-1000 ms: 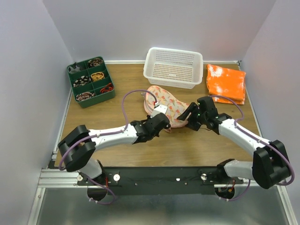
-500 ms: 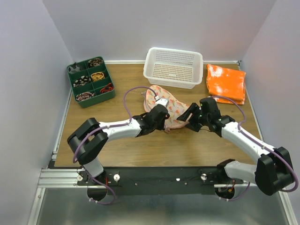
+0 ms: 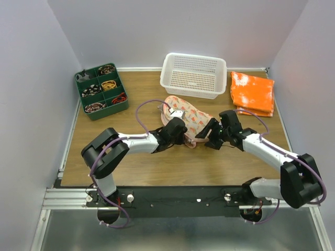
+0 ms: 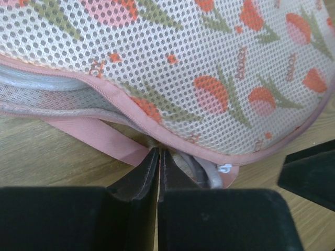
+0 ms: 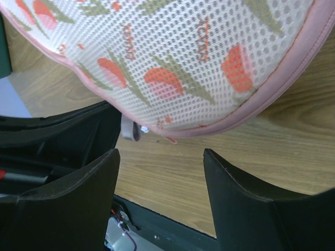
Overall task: Place the bra in the laundry bag and zip it closed
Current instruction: Zip the zipper on the laundry bag.
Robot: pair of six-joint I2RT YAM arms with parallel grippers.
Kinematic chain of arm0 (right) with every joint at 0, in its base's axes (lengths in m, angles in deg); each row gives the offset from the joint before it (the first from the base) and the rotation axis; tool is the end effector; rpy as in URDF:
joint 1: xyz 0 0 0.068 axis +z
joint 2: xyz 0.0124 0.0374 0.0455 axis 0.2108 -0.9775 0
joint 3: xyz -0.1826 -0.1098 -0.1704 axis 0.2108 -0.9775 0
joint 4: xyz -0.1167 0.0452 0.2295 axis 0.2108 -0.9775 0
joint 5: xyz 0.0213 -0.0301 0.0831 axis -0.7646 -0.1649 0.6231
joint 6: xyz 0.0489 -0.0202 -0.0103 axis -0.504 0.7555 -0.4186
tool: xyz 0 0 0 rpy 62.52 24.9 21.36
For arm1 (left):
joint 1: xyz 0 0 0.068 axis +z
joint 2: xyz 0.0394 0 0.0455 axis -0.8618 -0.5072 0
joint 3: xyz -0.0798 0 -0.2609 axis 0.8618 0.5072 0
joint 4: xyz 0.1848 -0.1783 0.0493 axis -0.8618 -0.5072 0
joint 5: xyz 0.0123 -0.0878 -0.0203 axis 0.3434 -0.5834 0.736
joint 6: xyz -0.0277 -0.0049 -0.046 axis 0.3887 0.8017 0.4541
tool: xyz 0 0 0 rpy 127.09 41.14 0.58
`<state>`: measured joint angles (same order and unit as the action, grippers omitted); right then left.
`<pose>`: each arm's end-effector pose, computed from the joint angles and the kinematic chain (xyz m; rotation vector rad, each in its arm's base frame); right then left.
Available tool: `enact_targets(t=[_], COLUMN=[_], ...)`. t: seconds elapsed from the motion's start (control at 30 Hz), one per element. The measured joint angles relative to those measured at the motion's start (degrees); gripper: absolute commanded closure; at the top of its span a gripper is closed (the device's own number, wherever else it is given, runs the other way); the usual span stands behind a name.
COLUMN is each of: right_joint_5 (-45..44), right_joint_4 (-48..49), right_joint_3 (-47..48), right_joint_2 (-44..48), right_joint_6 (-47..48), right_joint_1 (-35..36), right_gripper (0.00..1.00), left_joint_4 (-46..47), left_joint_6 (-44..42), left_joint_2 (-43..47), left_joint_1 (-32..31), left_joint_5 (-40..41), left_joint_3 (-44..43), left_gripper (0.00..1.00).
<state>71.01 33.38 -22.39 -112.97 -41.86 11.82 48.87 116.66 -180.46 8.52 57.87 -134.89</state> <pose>0.2219 0.1077 0.1919 0.6557 2.5577 0.8523 0.2285 -0.2722 0.1628 0.1278 2.3248 -0.6431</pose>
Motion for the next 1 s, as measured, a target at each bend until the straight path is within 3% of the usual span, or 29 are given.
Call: enact_targets(t=[0.4, 0.73, 1.0], right_joint_5=[0.0, -1.8, -2.2], right_joint_4=[7.4, 11.5, 13.3], right_joint_3=[-1.4, -1.9, -2.4], right_joint_2=[-5.6, -8.3, -8.2], right_joint_6=[-4.0, -5.9, -6.8], right_joint_1=[0.0, 0.0, 0.0], right_gripper=[0.55, 0.89, 0.92], left_joint_4=[6.4, 12.1, 11.7], left_joint_6=[2.7, 4.5, 4.2], left_joint_2=[2.8, 4.5, 11.0], left_joint_1=[0.0, 0.0, 0.0], left_joint_5=[-0.2, -2.0, -1.9], left_joint_3=[6.5, 9.0, 10.8], left_gripper=[0.88, 0.88, 0.88])
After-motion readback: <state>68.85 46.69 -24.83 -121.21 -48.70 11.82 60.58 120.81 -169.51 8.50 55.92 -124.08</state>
